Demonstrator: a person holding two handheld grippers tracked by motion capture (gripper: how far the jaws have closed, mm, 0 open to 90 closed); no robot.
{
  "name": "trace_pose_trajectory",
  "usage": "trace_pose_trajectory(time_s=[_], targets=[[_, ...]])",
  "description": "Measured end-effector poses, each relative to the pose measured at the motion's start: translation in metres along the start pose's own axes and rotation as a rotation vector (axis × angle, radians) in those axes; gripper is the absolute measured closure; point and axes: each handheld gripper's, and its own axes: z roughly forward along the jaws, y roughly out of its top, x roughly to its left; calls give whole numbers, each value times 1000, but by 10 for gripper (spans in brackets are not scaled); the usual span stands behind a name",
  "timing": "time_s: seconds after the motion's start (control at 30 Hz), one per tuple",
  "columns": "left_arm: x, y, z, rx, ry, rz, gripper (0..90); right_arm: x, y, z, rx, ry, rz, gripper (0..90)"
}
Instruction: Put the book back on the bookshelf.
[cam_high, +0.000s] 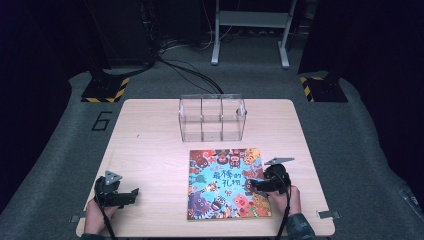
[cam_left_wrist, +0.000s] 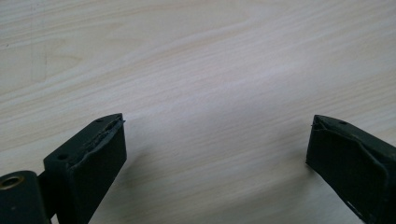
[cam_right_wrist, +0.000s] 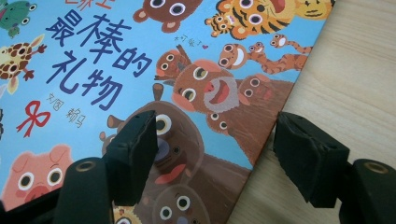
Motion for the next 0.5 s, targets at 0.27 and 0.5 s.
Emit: trace_pose_trajectory(time_s=[0.27, 0.5], targets=[[-24, 13, 6, -13, -106, -32, 1, 4, 3, 2, 14, 19, -24, 322], [-53, 27, 24, -6, -184, 17, 0, 7, 5, 5, 6, 41, -35, 352]])
